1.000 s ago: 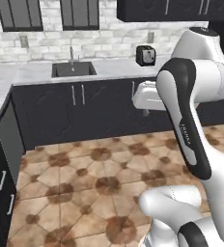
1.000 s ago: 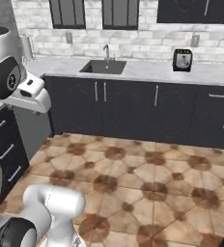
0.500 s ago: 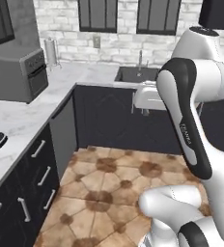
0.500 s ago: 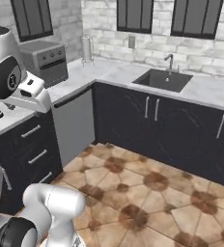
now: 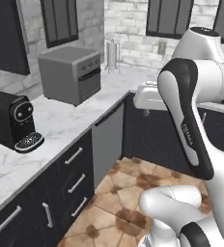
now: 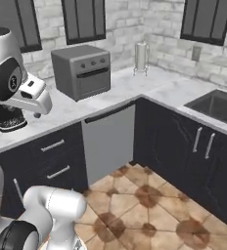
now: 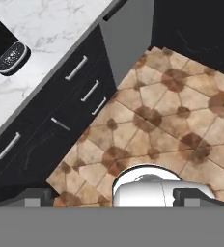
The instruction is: Move the mayonnaise and condiment bottle from the cabinet to the dining counter.
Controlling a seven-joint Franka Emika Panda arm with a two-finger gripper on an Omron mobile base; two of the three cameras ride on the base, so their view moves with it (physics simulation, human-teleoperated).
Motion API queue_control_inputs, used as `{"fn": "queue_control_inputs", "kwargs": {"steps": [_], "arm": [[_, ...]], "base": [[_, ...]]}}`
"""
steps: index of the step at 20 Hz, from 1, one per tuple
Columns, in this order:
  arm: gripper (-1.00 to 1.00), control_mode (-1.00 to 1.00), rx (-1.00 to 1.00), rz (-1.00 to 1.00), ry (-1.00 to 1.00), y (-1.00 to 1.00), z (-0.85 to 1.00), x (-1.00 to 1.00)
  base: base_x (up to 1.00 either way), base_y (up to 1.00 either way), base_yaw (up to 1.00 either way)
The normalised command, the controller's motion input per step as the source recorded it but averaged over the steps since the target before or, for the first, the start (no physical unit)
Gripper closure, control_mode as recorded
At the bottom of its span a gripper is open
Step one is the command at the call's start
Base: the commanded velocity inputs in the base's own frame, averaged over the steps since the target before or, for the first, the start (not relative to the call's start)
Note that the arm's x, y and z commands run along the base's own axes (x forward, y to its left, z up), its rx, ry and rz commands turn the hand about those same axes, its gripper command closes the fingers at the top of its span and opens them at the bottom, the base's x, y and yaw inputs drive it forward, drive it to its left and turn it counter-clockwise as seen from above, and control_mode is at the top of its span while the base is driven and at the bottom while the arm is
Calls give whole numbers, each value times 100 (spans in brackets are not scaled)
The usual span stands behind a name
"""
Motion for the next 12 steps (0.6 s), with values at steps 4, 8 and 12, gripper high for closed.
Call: {"fn": "queue_control_inputs", "kwargs": {"steps": [4,8,12], "arm": [[-100,100,0,0,0,0,0,0],[-100,100,0,0,0,0,0,0],[-100,100,0,0,0,0,0,0]], "base": [[84,2,54],[28,40,47],[0,69,46]]}}
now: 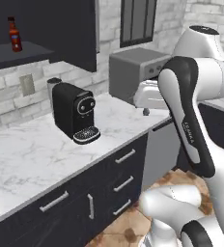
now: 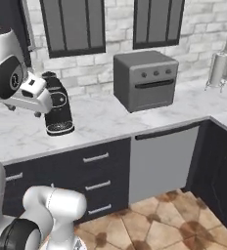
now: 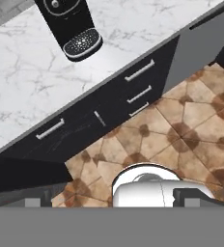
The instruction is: Move the mayonnaise and condiment bottle from the cabinet to the dining counter.
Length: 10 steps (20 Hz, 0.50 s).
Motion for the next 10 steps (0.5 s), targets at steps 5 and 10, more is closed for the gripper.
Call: {"fn": "queue_control_inputs", "kwargs": {"steps": [5,10], "arm": [[-100,100,0,0,0,0,0,0],[-100,100,0,0,0,0,0,0]], "base": [[1,74,44],[27,51,42]]}}
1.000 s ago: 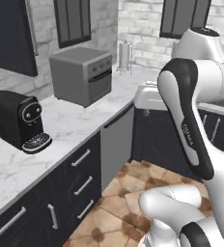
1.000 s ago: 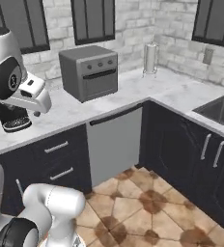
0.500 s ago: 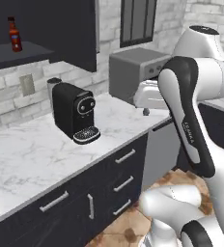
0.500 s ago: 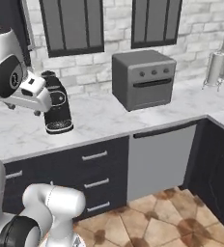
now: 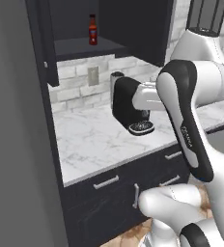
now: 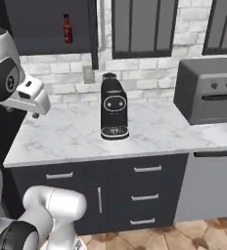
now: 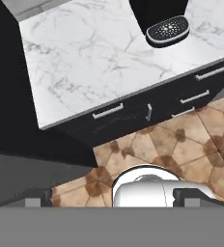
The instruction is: Move the mayonnaise and condiment bottle from the cabinet to the dining counter.
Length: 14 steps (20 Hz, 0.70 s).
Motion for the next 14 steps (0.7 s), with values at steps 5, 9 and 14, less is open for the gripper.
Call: {"fn": "queue_control_inputs", "kwargs": {"steps": [5,9,14], "arm": [[-100,100,0,0,0,0,0,0],[-100,100,0,0,0,0,0,0],[-100,100,0,0,0,0,0,0]], "base": [[70,5,35],[76,-2,34],[60,-6,34]]}}
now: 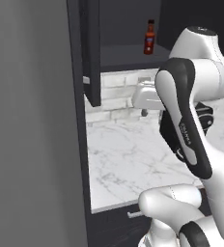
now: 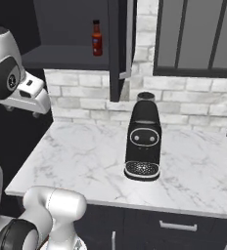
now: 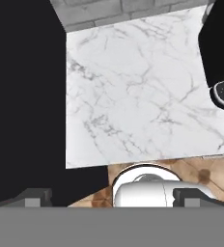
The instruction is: Move the mayonnaise and condiment bottle from the cabinet to the dining counter.
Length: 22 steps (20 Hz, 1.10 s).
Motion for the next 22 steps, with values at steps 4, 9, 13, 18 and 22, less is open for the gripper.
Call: {"fn": "queue_control_inputs", "kwargs": {"steps": [4,9,13,18,22], "arm": [[-100,100,0,0,0,0,0,0],[-100,100,0,0,0,0,0,0],[-100,100,0,0,0,0,0,0],[-100,-100,-5,-2,-1,-5,38,19],[-100,-100,-18,-18,-18,-5,68,7]], "base": [[21,-29,29],[27,-35,19],[45,-5,3],[0,0,0],[0,0,0]]}}
